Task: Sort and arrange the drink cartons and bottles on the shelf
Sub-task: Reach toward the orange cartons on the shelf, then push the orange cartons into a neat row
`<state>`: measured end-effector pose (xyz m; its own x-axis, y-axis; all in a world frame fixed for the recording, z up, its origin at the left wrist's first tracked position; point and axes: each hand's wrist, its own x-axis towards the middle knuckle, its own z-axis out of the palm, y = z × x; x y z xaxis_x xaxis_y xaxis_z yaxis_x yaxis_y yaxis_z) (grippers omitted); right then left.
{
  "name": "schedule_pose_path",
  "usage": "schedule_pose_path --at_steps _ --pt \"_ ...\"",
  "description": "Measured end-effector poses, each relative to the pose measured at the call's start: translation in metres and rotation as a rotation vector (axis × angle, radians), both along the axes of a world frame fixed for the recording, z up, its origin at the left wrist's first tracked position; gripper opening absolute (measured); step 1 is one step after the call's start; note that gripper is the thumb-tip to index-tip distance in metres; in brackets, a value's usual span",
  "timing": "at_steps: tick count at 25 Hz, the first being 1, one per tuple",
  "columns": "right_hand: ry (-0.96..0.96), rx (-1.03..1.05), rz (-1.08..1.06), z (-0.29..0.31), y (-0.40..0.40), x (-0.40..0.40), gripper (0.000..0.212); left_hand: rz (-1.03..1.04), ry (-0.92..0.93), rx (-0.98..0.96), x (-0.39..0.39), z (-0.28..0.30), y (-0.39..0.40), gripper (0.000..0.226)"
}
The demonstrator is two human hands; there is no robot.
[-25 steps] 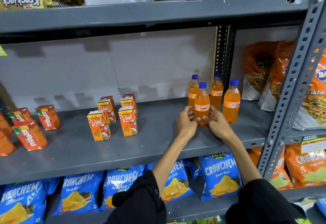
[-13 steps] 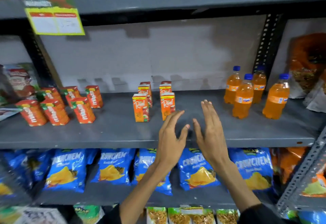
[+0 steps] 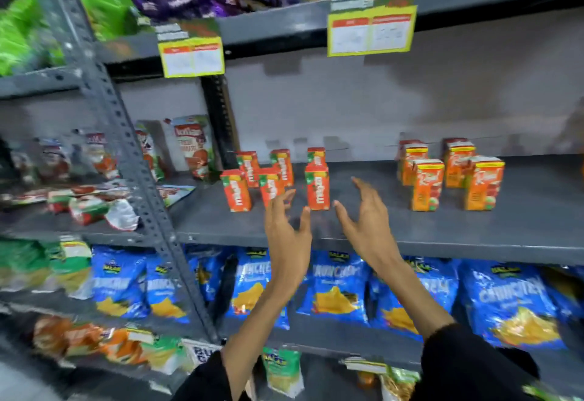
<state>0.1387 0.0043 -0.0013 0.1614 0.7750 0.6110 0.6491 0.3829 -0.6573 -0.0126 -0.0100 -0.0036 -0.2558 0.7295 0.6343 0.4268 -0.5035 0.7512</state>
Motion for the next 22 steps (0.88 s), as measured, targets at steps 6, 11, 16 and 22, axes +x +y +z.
schedule_pose_path --at_steps 6,11,16,22 --pt "0.067 -0.266 -0.126 0.004 0.045 -0.067 0.094 0.067 0.06 -0.161 -0.064 -0.008 0.045 0.06" --pt "-0.025 -0.34 -0.357 0.005 0.064 -0.093 0.088 0.143 0.182 -0.28 -0.07 -0.008 0.071 0.082" --pt "-0.063 -0.315 -0.436 0.004 0.066 -0.099 0.072 0.275 0.264 -0.298 -0.074 -0.005 0.09 0.074" --pt "-0.164 -0.363 -0.44 0.006 0.072 -0.101 0.071 0.297 0.362 -0.209 -0.078 -0.007 0.093 0.049"
